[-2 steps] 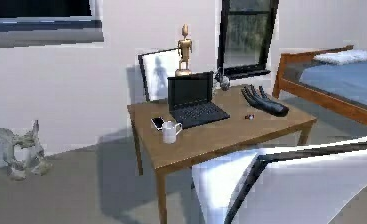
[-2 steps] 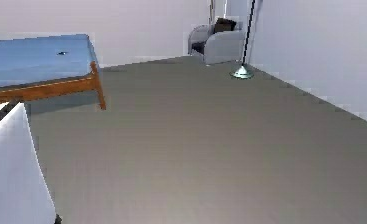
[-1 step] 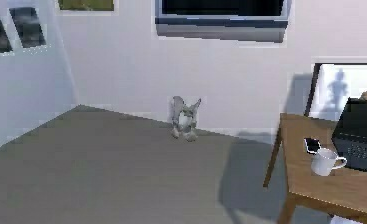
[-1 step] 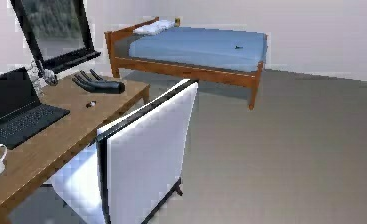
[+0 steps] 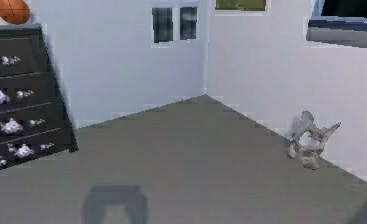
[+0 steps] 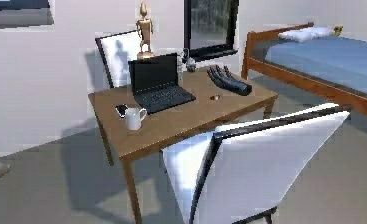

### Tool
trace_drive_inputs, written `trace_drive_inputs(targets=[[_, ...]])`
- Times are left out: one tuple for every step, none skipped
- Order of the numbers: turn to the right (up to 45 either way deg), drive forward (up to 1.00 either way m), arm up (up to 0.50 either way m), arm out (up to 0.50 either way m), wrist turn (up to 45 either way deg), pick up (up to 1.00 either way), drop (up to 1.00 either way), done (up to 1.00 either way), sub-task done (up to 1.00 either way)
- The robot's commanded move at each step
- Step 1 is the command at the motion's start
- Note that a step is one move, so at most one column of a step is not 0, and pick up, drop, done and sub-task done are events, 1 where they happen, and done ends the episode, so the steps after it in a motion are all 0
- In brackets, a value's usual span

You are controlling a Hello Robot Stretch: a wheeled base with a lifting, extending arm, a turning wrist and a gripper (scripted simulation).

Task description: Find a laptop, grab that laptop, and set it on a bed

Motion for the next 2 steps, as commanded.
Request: trace_drive_inputs(targets=[[45.0, 0.0, 0.0, 0.0, 0.0, 0.0, 0.0, 0.0, 0.0], [6.0, 0.0, 0.0, 0.0, 0.0, 0.0, 0.0, 0.0, 0.0]])
